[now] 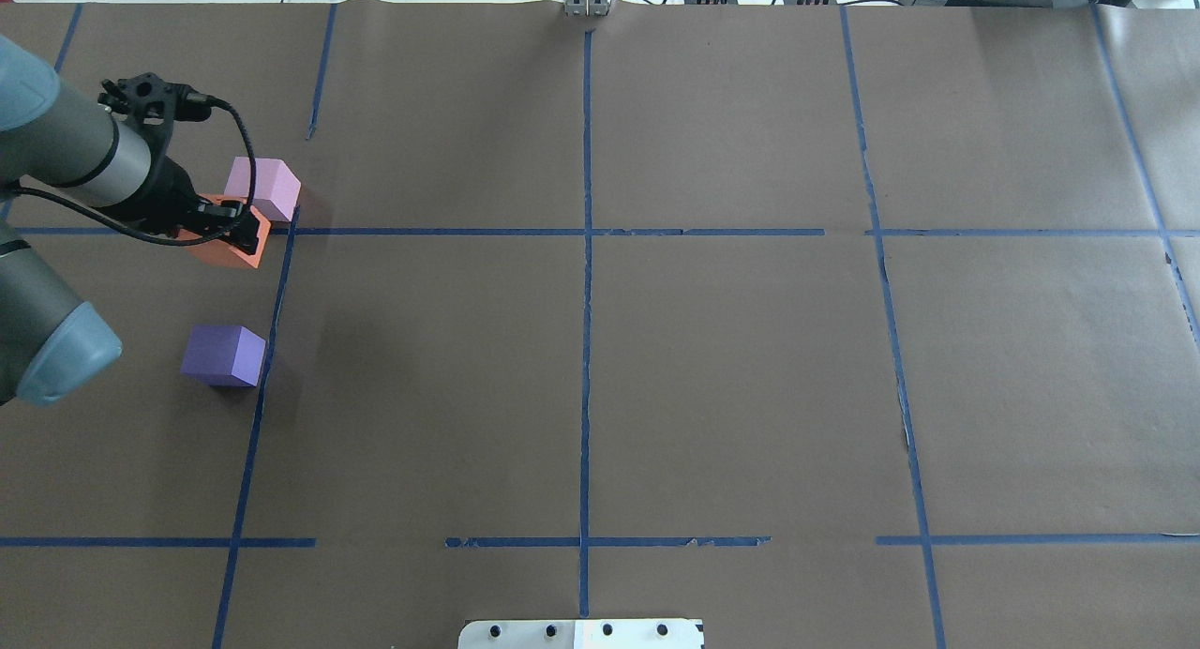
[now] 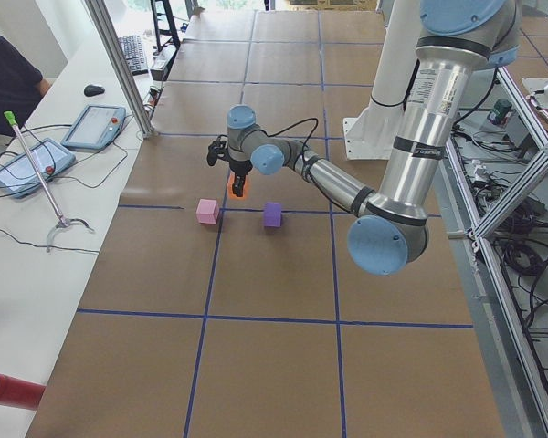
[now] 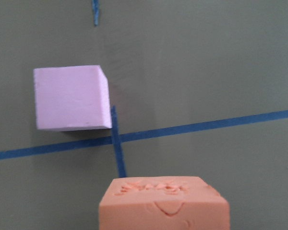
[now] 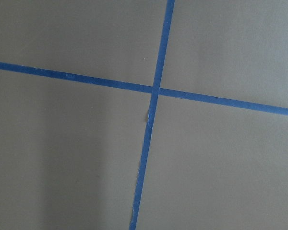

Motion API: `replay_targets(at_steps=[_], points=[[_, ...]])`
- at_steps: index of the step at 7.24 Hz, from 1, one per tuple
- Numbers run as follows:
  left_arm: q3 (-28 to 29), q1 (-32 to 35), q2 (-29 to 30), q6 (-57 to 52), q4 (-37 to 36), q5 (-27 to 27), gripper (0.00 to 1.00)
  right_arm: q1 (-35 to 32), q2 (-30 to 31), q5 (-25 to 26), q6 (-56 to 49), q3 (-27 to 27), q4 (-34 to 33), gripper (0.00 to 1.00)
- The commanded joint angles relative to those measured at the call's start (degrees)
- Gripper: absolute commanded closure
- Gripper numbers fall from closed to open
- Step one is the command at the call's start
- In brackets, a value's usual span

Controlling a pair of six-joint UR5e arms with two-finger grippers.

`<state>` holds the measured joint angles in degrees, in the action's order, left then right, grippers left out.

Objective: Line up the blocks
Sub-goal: 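Carry the orange cube toward the gap between pink and purple cubes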

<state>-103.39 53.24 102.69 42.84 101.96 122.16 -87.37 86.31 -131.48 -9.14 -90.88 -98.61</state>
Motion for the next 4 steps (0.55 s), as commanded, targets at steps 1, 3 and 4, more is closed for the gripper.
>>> replay_targets(at_steps=[1,3,4], points=[[0.9,0.6,-2.7,-4.1,0.2,3.1,0.75,0.0,0.0,0.0,0.0,0.0,0.0,0.00],[3.9,0.5,-1.2,-4.7,1.7,3.2,0.75,0.0,0.0,0.0,0.0,0.0,0.0,0.00],[6.3,0.5,0.5,-4.8,1.8,3.3,0.75,0.0,0.0,0.0,0.0,0.0,0.0,0.00]])
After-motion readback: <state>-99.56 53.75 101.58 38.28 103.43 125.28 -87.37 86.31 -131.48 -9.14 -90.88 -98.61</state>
